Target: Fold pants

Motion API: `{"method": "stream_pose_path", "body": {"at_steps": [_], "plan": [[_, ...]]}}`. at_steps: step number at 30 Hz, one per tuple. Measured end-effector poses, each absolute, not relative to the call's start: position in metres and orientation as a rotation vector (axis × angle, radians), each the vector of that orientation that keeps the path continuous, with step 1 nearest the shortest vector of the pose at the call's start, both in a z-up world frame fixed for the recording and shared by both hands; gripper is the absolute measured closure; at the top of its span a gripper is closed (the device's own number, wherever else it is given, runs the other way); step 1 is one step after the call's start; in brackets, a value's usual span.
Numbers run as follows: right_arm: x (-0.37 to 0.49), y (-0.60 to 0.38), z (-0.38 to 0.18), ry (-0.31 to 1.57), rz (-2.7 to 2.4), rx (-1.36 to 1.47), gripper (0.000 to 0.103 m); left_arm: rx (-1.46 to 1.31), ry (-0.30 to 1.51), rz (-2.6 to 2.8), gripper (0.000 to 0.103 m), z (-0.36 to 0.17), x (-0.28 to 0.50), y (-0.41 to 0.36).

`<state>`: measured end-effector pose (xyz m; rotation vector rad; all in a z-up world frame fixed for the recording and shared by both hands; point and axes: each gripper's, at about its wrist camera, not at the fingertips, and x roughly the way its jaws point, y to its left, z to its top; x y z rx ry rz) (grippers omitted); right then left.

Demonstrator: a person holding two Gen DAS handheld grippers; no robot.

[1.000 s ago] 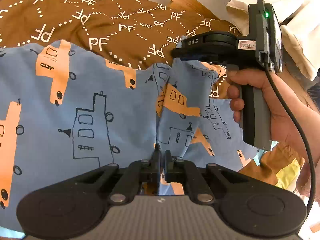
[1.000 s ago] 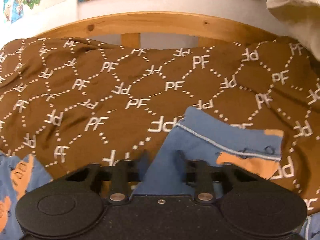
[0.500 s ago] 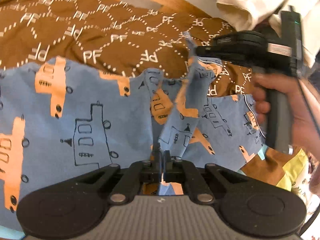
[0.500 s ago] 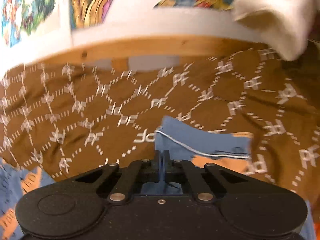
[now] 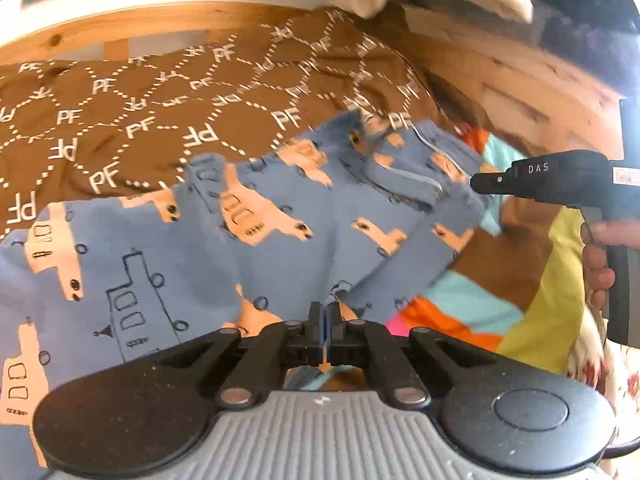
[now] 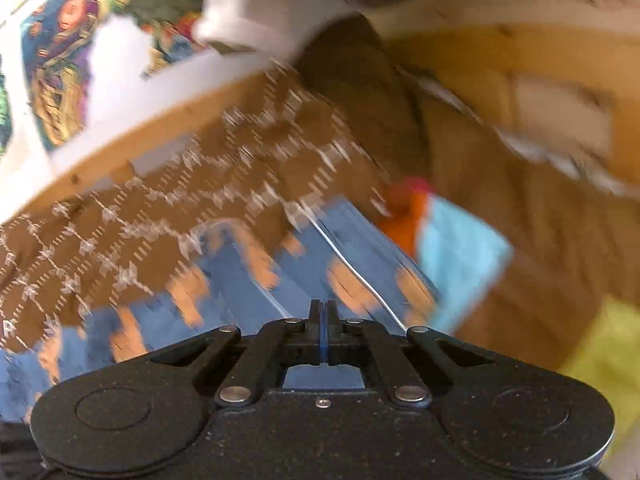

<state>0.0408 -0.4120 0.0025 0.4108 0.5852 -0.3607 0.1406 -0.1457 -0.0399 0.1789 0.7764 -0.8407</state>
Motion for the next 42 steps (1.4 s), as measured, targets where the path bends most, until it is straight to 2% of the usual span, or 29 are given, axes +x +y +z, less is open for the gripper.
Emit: {"method": "stream_pose_path", "body": {"at_steps": [2, 5, 6, 8, 11, 12, 13, 15, 16, 18, 21, 23, 26, 29, 31, 34, 36, 38, 41, 42], "plan": [[0.035, -0.411, -0.007, 0.609, -0.348, 0.395, 0.102, 0.175, 0.793, -0.846, 0.1, -0.042, 0.141, -0.144], [0.032, -0.399, -0.008, 0.597, -0.309, 0.255, 0.082, 0.121, 0.828, -0.839, 0.097, -0.038, 0.148, -0.136], [0.033, -0.392, -0.006, 0.588, -0.29, 0.184, 0.079, 0.111, 0.84, -0.838, 0.094, -0.035, 0.152, -0.133], [0.038, -0.378, -0.005, 0.563, -0.239, 0.031, 0.067, 0.104, 0.854, -0.84, 0.088, -0.031, 0.162, -0.133], [0.047, -0.357, -0.008, 0.551, -0.14, -0.17, 0.058, 0.071, 0.864, -0.844, 0.084, -0.018, 0.181, -0.142], [0.05, -0.35, -0.012, 0.553, -0.112, -0.233, 0.058, 0.049, 0.865, -0.855, 0.074, -0.013, 0.19, -0.147], [0.053, -0.344, -0.015, 0.56, -0.091, -0.288, 0.058, 0.033, 0.861, -0.867, 0.059, -0.008, 0.197, -0.152], [0.059, -0.337, -0.022, 0.586, -0.062, -0.365, 0.058, 0.005, 0.85, -0.899, 0.039, 0.002, 0.21, -0.166], [0.059, -0.336, -0.024, 0.592, -0.061, -0.385, 0.058, 0.0, 0.85, -0.929, 0.032, 0.008, 0.217, -0.175], [0.061, -0.337, -0.026, 0.599, -0.065, -0.385, 0.058, 0.006, 0.843, -0.985, 0.03, 0.015, 0.225, -0.191], [0.063, -0.342, -0.025, 0.597, -0.084, -0.395, 0.058, 0.083, 0.819, -0.971, 0.03, 0.016, 0.238, -0.223], [0.063, -0.344, -0.028, 0.605, -0.085, -0.419, 0.061, 0.113, 0.847, -0.938, 0.034, 0.008, 0.248, -0.244], [0.061, -0.345, -0.031, 0.615, -0.054, -0.443, 0.067, 0.1, 0.947, -0.893, 0.043, -0.01, 0.268, -0.269], [0.057, -0.343, -0.033, 0.598, -0.018, -0.496, 0.067, 0.091, 1.012, -0.84, 0.053, -0.021, 0.278, -0.28], [0.058, -0.339, -0.034, 0.595, -0.006, -0.548, 0.066, 0.068, 1.034, -0.836, 0.071, -0.025, 0.281, -0.283], [0.061, -0.334, -0.04, 0.602, 0.01, -0.644, 0.068, 0.077, 1.038, -0.82, 0.087, -0.027, 0.281, -0.287], [0.063, -0.33, -0.045, 0.609, 0.017, -0.701, 0.073, 0.058, 1.032, -0.836, 0.092, -0.024, 0.282, -0.29], [0.064, -0.329, -0.046, 0.622, 0.012, -0.684, 0.085, 0.046, 0.998, -0.863, 0.094, -0.016, 0.279, -0.29], [0.062, -0.335, -0.038, 0.612, 0.004, -0.599, 0.099, 0.042, 0.958, -0.903, 0.096, -0.005, 0.274, -0.291], [0.061, -0.339, -0.031, 0.606, 0.007, -0.545, 0.099, 0.047, 0.946, -0.911, 0.096, 0.0, 0.273, -0.293]]}}
